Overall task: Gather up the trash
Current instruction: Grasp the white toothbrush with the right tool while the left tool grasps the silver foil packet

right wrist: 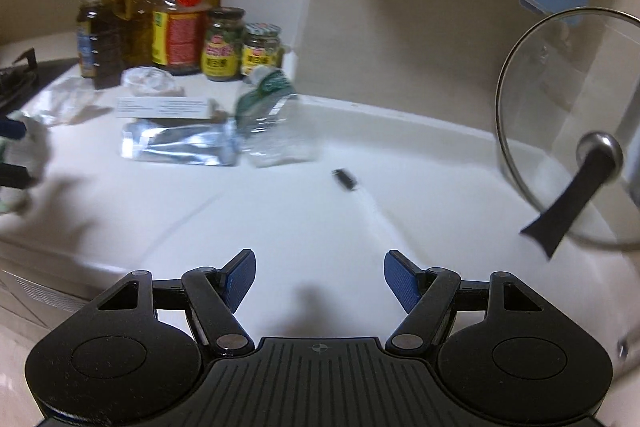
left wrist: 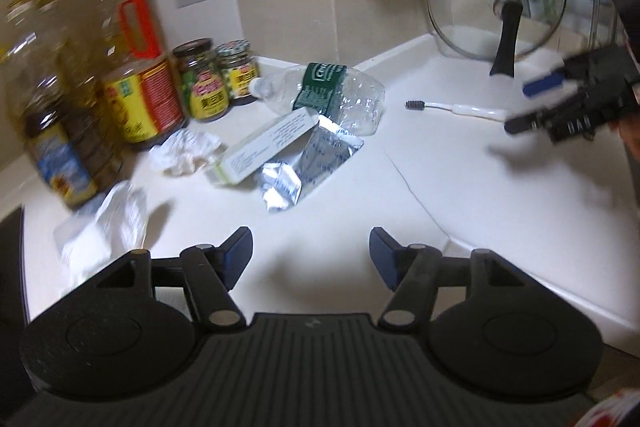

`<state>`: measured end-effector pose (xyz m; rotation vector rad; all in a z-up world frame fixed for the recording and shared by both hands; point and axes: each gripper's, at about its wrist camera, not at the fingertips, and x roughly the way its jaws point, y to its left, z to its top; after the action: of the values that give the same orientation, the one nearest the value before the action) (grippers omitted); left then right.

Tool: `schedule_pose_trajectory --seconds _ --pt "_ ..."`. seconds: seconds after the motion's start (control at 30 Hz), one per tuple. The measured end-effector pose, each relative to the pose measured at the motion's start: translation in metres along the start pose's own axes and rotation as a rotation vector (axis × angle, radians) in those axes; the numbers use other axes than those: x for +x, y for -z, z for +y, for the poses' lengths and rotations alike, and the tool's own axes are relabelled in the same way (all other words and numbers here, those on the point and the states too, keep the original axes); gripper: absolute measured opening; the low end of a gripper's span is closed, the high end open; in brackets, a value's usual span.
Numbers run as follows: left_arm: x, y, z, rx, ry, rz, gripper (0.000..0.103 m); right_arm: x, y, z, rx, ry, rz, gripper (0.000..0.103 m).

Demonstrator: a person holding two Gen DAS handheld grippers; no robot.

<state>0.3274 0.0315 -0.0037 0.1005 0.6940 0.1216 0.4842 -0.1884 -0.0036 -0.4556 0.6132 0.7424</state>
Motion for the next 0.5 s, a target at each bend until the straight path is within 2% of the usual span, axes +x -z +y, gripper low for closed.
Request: schedule_pose_trajectory --seconds 0.17,0.23,0.47,0.5 --pt "0.041 -0.023 -0.003 0.063 0.019 0.032 0.061 0.046 -0.009 -0.050 -0.026 -0.017 0.054 0.071" --pt "0.056 -0.030 -0.004 0.073 0.017 0.049 0.061 0.064 -0.012 -0.065 -0.025 -0.038 0.087 0.060" --pt "0.093 -0.047 -0.008 0.117 0.013 0.088 0.061 0.102 -0.015 -0.088 -0.047 -0.134 0.139 0.048" --pt "0.097 -0.048 -0.008 0.125 0.017 0.092 0.061 0.104 -0.015 -0.090 -0.050 -0.154 0.138 0.043"
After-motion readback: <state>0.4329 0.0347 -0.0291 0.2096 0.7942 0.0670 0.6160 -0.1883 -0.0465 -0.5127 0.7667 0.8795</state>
